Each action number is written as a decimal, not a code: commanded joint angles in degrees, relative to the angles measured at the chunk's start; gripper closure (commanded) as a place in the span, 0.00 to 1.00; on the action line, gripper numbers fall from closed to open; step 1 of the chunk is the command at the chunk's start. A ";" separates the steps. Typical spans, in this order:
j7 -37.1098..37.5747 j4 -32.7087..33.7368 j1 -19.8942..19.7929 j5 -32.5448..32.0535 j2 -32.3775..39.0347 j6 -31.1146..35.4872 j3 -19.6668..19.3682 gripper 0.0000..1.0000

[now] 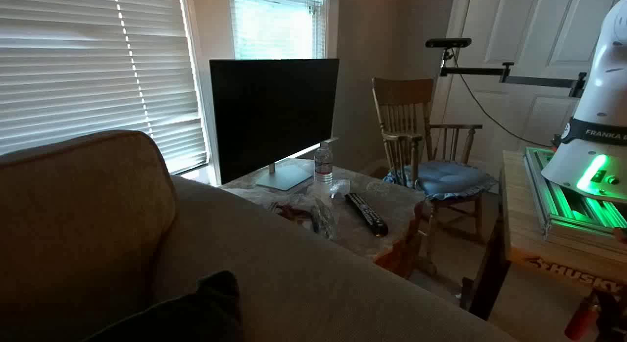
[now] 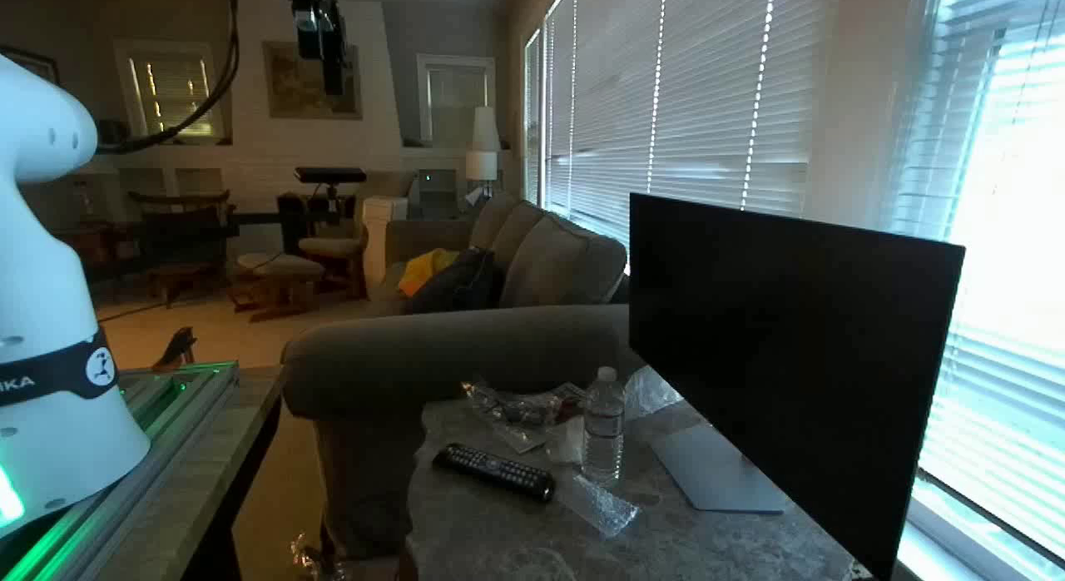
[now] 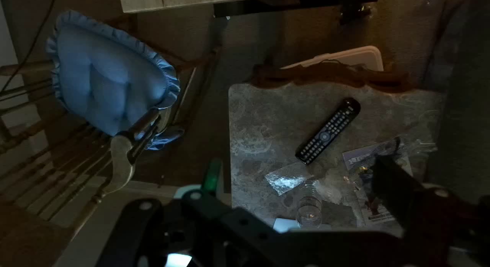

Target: Press a button on the black remote control.

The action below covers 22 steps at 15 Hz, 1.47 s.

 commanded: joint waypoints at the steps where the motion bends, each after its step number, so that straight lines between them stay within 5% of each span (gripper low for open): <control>1: 0.69 0.13 1.11 -0.57 0.37 -0.11 -0.71 0.00; 10: 2.30 1.00 0.77 0.57 2.94 0.11 0.31 0.00; 17: 21.56 2.42 -2.25 2.21 20.20 11.65 5.77 0.00; 22: 28.56 5.21 -1.05 -2.59 35.88 20.76 3.25 0.00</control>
